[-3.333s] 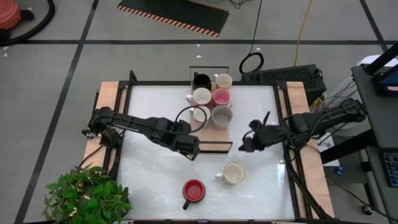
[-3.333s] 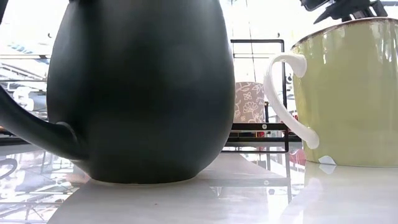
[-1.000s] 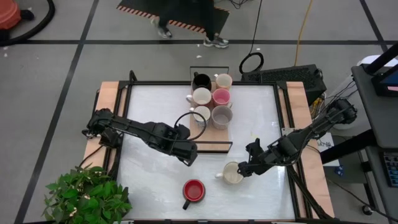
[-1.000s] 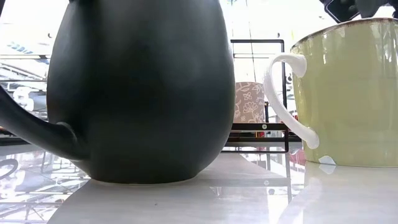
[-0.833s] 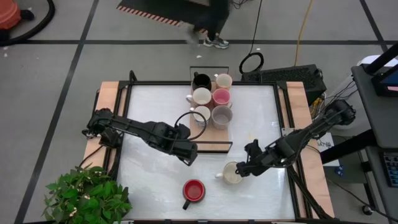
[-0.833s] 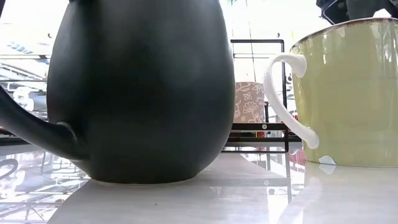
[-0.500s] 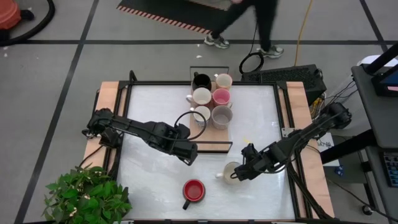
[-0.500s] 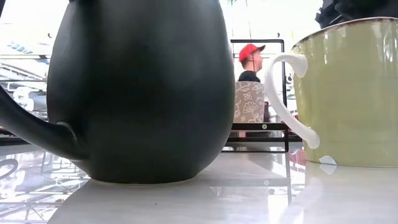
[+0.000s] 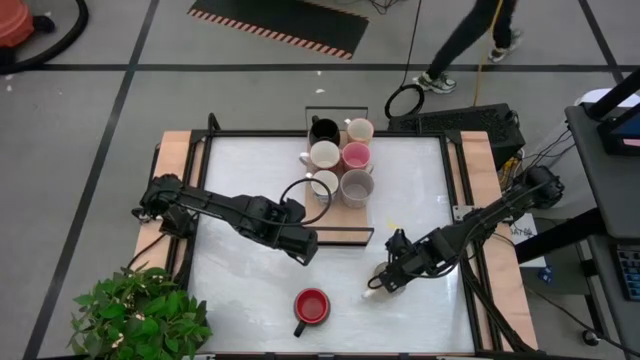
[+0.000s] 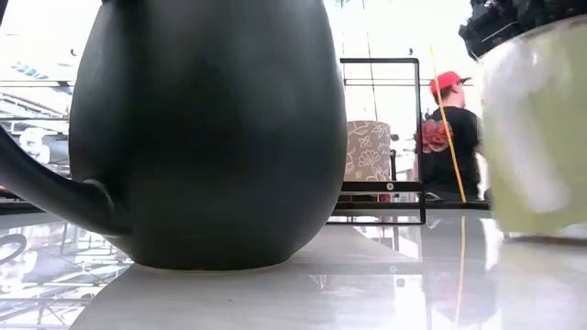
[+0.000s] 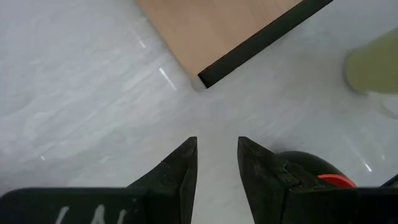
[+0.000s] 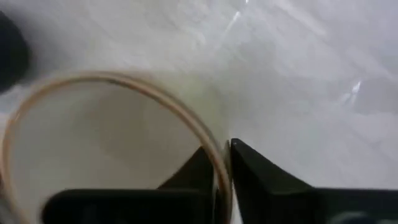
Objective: Place coffee mugs
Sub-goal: Put the green mug on the shelf
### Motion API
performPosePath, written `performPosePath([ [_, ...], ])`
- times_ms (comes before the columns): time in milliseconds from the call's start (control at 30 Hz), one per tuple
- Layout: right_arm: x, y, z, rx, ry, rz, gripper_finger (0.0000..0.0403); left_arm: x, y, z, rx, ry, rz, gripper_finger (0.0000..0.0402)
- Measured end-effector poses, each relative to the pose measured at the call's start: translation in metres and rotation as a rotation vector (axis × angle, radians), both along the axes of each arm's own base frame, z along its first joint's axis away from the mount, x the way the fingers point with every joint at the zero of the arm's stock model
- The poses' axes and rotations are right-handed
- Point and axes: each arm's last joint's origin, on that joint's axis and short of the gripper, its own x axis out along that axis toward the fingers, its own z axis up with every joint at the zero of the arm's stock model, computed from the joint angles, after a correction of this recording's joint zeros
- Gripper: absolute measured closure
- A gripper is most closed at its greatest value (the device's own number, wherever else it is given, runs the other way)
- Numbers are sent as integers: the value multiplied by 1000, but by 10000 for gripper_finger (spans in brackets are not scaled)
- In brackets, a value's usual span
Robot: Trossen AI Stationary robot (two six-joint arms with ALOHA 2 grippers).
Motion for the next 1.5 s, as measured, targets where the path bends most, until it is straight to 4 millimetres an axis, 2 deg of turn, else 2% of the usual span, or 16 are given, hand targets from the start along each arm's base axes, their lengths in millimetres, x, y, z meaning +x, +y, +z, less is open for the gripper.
performPosePath([
  [200, -11, -8, 18, 1, -59, -42, 388, 0, -2, 0, -11, -8, 41, 284],
  [500, -36, -36, 59, -39, -283, -194, 393, -1, -2, 0, -14, -10, 50, 284],
  [800, -45, -55, 90, 71, -508, -240, 393, 1, 2, 0, -8, -6, 40, 284],
  [1067, -39, -74, 98, 23, -593, -262, 393, 2, 7, 0, -4, -5, 44, 284],
  [1500, -27, -102, 108, -39, -726, -337, 386, 1, 2, 0, -13, -10, 62, 284],
])
